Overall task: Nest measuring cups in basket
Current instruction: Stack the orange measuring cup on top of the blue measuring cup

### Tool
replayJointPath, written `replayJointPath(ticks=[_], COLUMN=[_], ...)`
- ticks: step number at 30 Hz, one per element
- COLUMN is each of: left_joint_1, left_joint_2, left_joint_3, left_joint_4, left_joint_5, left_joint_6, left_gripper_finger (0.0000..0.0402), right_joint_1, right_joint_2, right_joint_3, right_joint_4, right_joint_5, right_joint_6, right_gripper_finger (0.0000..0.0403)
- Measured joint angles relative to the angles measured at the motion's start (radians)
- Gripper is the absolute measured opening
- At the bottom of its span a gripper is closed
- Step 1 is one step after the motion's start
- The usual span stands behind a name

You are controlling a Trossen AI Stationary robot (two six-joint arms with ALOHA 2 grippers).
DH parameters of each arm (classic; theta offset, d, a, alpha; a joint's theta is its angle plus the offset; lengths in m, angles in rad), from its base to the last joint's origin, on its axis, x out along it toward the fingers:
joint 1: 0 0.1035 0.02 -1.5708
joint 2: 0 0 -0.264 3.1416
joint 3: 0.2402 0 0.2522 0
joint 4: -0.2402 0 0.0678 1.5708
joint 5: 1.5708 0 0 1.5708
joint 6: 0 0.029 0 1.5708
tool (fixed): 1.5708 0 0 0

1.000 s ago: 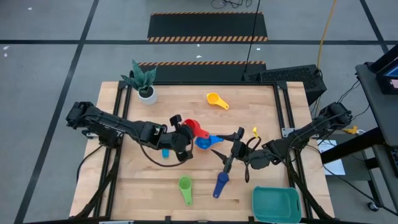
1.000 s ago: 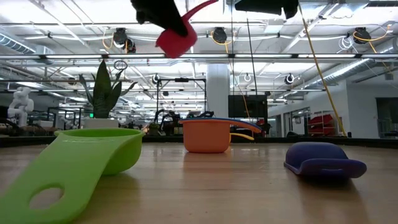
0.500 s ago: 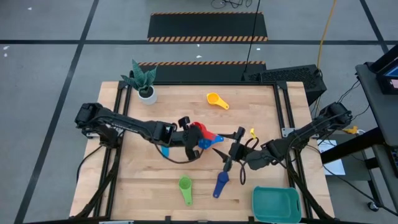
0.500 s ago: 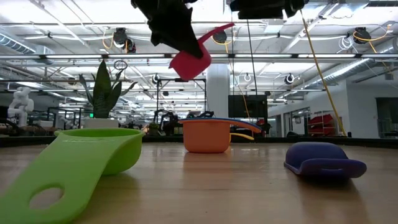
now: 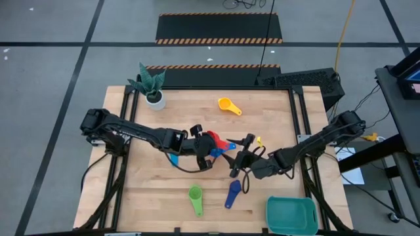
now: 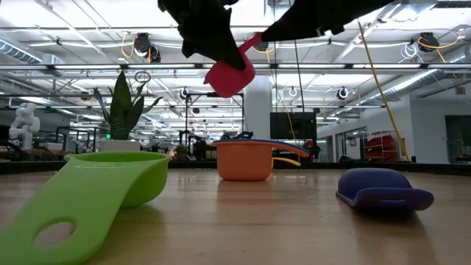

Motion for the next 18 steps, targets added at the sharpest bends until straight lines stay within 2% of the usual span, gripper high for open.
replayJointPath(ticks=[8,13,18], left_joint_1=[-0.004,-0.008,-0.010], left_joint_2=[0.000,0.000,0.000], left_joint_3=[0.000,0.000,0.000], left_joint_4=[0.001,0.001,0.005], left_joint_5=[0.022,0.022,0.022], left_joint_6=[0.004,0.009,0.011], left_gripper_finger=[0.0023,0.0009,0.0024], right_joint_1=[0.000,0.000,0.000], right_joint_2=[0.005,0.004,0.004], right_joint_3=[0.000,0.000,0.000], right_joint_4=[0.053,0.050,0.050], right_joint_5=[-0.003,-0.006,-0.008], right_joint_6=[-0.042,-0.037,-0.035], right_gripper_finger=[0.0273,0.0239,0.0198])
